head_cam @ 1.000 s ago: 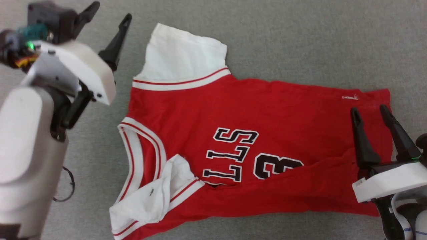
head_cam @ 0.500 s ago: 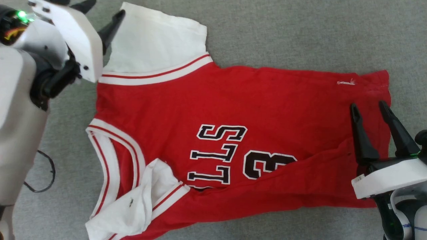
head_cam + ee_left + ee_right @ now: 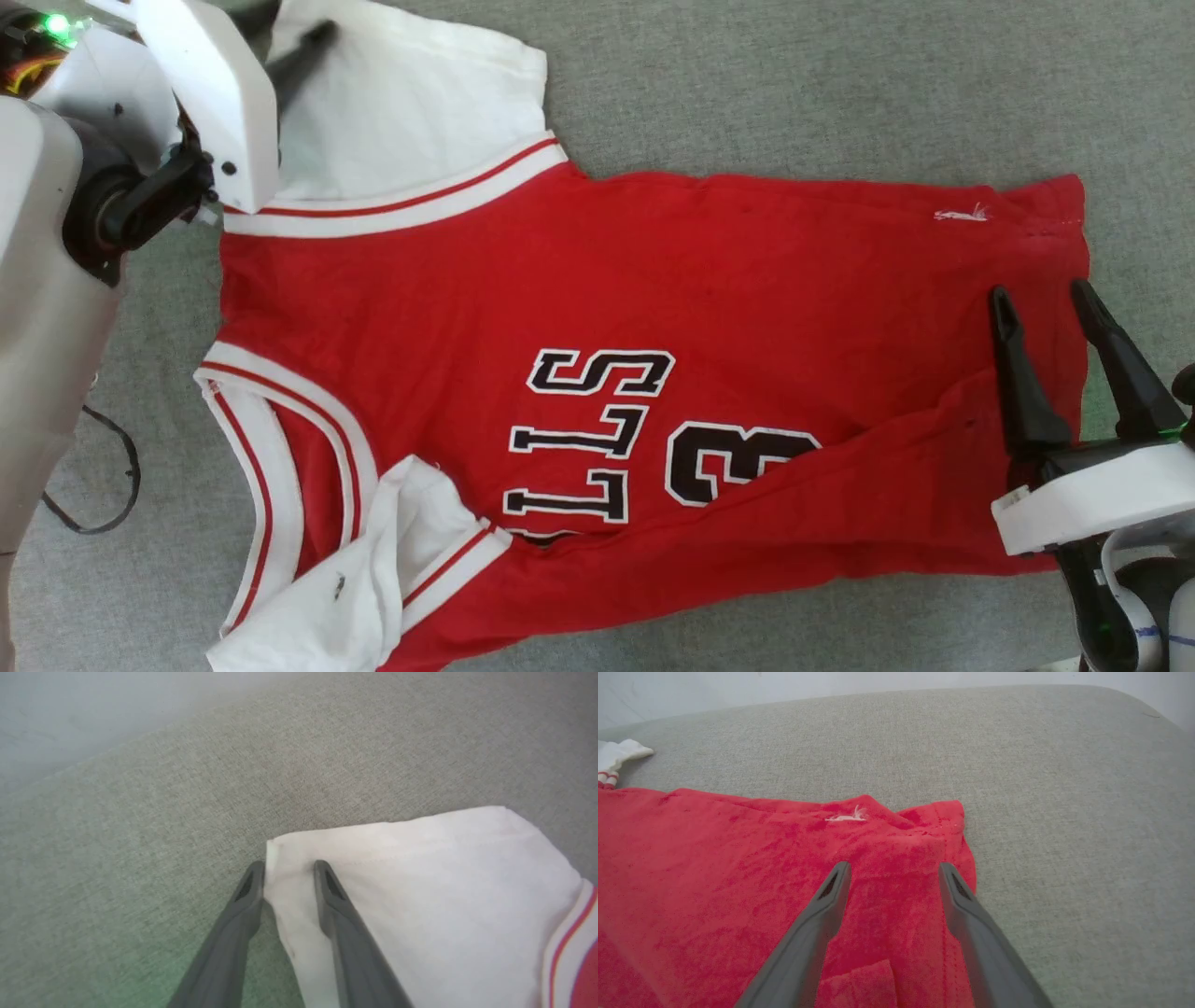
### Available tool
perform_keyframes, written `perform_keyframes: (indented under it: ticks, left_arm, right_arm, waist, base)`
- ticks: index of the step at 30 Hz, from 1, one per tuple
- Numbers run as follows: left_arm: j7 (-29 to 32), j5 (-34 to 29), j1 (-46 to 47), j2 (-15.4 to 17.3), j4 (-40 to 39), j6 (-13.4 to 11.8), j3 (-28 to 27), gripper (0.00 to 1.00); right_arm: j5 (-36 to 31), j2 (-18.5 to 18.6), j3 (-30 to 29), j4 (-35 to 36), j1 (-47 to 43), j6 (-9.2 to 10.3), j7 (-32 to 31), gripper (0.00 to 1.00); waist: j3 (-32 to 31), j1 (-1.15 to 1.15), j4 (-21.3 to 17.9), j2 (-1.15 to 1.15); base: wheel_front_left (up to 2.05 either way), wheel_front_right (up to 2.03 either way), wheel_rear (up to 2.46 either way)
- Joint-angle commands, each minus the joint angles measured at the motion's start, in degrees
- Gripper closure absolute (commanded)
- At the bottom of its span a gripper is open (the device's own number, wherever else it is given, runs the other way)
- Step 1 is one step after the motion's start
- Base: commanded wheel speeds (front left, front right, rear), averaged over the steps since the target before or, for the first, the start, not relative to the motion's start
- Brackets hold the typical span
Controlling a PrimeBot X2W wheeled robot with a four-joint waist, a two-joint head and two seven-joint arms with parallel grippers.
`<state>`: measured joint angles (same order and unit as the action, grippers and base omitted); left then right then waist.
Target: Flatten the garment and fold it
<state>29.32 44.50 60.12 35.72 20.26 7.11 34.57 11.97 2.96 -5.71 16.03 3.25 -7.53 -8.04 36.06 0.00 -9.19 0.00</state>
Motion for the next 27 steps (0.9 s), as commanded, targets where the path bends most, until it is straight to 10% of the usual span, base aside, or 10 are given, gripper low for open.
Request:
perform_keyframes:
  ticks: [1, 10, 27]
  left_arm:
    - [0.7, 0.5, -0.6, 0.2, 0.7, 0.4, 1.2, 1.0]
    - [-3.2, 0.6, -0.3, 0.6, 1.5, 0.4, 3.1, 1.0]
    - [-5.1, 1.9, 1.4, 0.4, 1.8, 0.4, 5.9, 1.0]
  right_arm:
    - [-0.4, -0.1, -0.2, 0.4, 0.5, 0.04, 0.0, 0.0]
    - [-1.7, 0.6, -0.4, 4.4, 5.3, 0.04, -5.4, 0.0]
    - [-1.3, 3.9, -8.0, -2.1, 19.7, 0.04, -37.8, 0.0]
  waist:
    - [-0.1, 0.0, 0.0, 0.0]
    - [-1.7, 0.0, 0.9, 0.0]
    - [0.0, 0.0, 3.2, 0.0]
  base:
    - [0.0, 0.0, 0.0]
    - [0.0, 0.0, 0.0]
    - [0.0, 0.0, 0.0]
